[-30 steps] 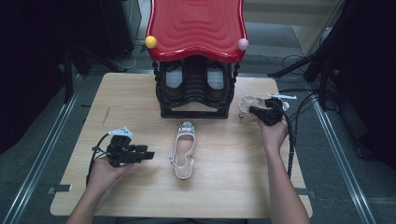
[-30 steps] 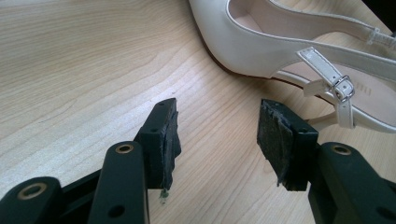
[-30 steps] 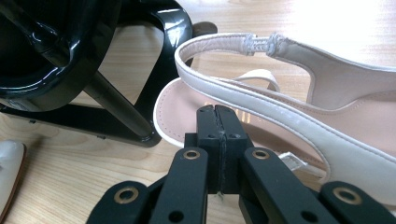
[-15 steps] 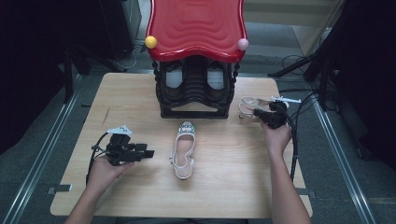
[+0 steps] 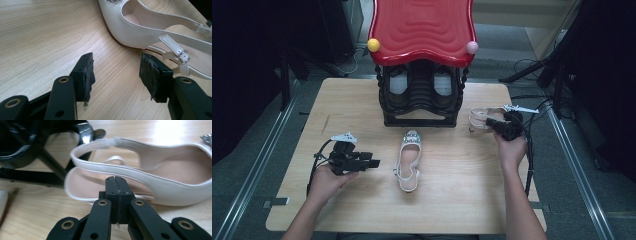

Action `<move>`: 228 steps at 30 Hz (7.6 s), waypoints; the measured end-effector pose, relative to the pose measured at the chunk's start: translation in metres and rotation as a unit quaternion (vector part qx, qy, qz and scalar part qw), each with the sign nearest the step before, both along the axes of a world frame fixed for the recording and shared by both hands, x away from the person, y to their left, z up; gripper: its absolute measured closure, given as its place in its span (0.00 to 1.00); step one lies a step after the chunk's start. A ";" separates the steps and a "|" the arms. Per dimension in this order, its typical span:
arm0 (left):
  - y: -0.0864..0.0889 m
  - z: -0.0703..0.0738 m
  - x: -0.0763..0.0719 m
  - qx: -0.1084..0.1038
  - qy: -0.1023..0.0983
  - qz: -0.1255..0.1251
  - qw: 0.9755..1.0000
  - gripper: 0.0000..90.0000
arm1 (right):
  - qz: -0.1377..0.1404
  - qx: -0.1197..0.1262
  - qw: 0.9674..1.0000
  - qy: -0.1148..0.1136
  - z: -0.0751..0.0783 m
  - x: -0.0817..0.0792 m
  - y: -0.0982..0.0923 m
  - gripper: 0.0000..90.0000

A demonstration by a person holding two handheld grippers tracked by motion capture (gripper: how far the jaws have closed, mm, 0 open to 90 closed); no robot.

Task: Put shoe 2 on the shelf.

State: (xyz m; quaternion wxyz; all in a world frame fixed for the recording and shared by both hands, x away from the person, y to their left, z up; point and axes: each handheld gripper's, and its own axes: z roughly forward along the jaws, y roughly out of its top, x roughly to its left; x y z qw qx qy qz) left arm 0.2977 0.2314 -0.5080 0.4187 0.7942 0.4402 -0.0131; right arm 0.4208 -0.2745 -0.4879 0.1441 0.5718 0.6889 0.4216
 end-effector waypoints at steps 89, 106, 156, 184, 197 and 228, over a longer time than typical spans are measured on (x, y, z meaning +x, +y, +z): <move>-0.001 -0.006 0.034 0.007 0.002 -0.006 1.000 0.49 | 0.035 0.007 0.999 0.021 -0.004 -0.061 -0.014 1.00; -0.002 -0.006 0.034 0.006 -0.001 -0.009 1.000 0.50 | 0.006 -0.001 1.000 0.026 0.001 -0.073 -0.039 0.99; 0.018 -0.014 -0.017 0.023 0.004 0.016 1.000 0.49 | -0.029 -0.030 0.998 0.053 0.000 0.027 -0.026 0.82; 0.014 -0.011 -0.011 0.017 -0.001 0.006 1.000 0.49 | 0.000 0.043 0.999 0.026 0.036 0.002 -0.018 0.98; 0.000 -0.008 -0.002 0.009 -0.003 -0.015 1.000 0.49 | 0.037 0.049 0.997 0.039 0.036 -0.029 -0.003 0.98; -0.023 -0.005 0.013 0.005 -0.010 -0.045 0.999 0.49 | 0.121 0.060 0.989 0.053 0.040 -0.103 0.051 0.98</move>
